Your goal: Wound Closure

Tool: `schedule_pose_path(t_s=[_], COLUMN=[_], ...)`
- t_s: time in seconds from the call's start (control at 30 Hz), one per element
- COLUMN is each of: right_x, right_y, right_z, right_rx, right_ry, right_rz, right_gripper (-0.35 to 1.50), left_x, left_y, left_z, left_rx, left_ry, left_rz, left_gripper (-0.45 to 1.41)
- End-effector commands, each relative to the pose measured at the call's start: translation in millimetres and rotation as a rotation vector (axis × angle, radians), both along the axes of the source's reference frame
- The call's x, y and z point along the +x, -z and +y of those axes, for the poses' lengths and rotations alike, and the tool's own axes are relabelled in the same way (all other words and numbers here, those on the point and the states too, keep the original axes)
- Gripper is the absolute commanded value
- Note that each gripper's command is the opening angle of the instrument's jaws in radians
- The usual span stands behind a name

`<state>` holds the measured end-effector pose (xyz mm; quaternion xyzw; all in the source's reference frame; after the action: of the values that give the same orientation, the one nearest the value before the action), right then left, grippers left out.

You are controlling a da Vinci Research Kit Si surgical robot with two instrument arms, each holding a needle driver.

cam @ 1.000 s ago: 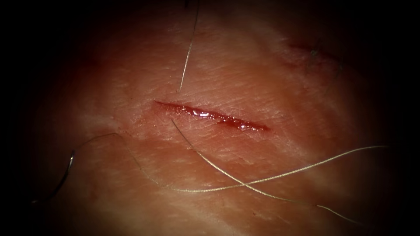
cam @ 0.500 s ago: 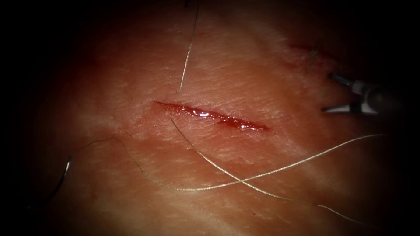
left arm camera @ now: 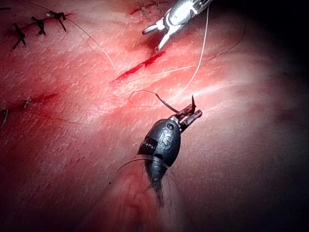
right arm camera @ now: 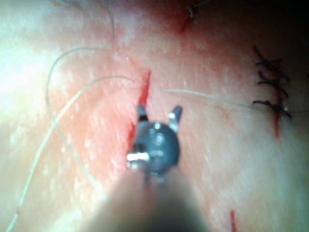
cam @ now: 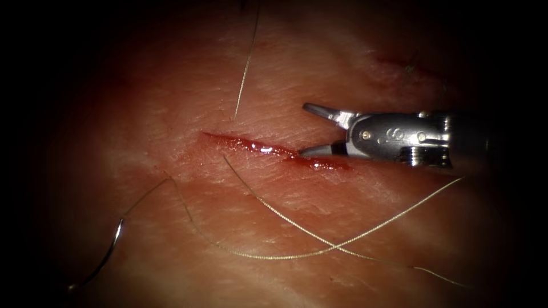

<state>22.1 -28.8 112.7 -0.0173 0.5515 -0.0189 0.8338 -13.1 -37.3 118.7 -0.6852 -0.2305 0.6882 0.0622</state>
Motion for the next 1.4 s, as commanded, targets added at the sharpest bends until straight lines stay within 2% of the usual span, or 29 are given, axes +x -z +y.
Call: schedule_pose_path(t_s=[0.03,0.23,0.53,0.67,0.7,0.73,0.77,0.8,1.03,1.4], right_x=[2.4,5.1,8.0,9.2,9.4,9.4,9.4,9.3,7.1,-0.8], right_y=[-1.5,-5.3,-7.2,-7.3,-7.3,-7.3,-7.2,-7.2,-7.0,-5.8], right_z=[-1.5,-5.0,-5.8,-5.5,-5.4,-5.2,-5.1,-5.0,-5.5,-7.6], right_rx=[-0.011,-0.056,-0.075,-0.081,-0.081,-0.081,-0.076,-0.070,-0.002,-0.002], right_ry=[0.023,0.077,0.087,0.091,0.089,0.089,0.088,0.091,0.090,0.053], right_rz=[0.015,0.005,0.007,0.012,0.015,0.019,0.023,0.027,0.001,-0.044], right_gripper=[1.11,1.06,1.01,0.81,0.74,0.41,-0.06,-0.35,-0.35,-0.35], left_x=[-0.3,-0.1,-0.1,0.1,0.2,0.2,0.2,0.3,0.3,0.4], left_y=[-0.5,-0.4,-0.5,-0.6,-0.6,-0.6,-0.6,-0.7,-1.0,-0.9], left_z=[-0.6,-0.5,-0.3,-0.2,-0.2,-0.2,-0.2,-0.1,0.1,0.2], left_rx=[0.003,0.003,0.004,0.003,0.003,0.003,0.003,0.003,0.002,0.002], left_ry=[0.002,0.006,0.010,0.013,0.013,0.014,0.014,0.016,0.023,0.023], left_rz=[0.001,0.004,0.007,0.010,0.010,0.012,0.012,0.014,0.020,0.020], left_gripper=[-0.45,-0.45,-0.45,-0.45,-0.45,-0.45,-0.45,-0.45,-0.45,-0.45])
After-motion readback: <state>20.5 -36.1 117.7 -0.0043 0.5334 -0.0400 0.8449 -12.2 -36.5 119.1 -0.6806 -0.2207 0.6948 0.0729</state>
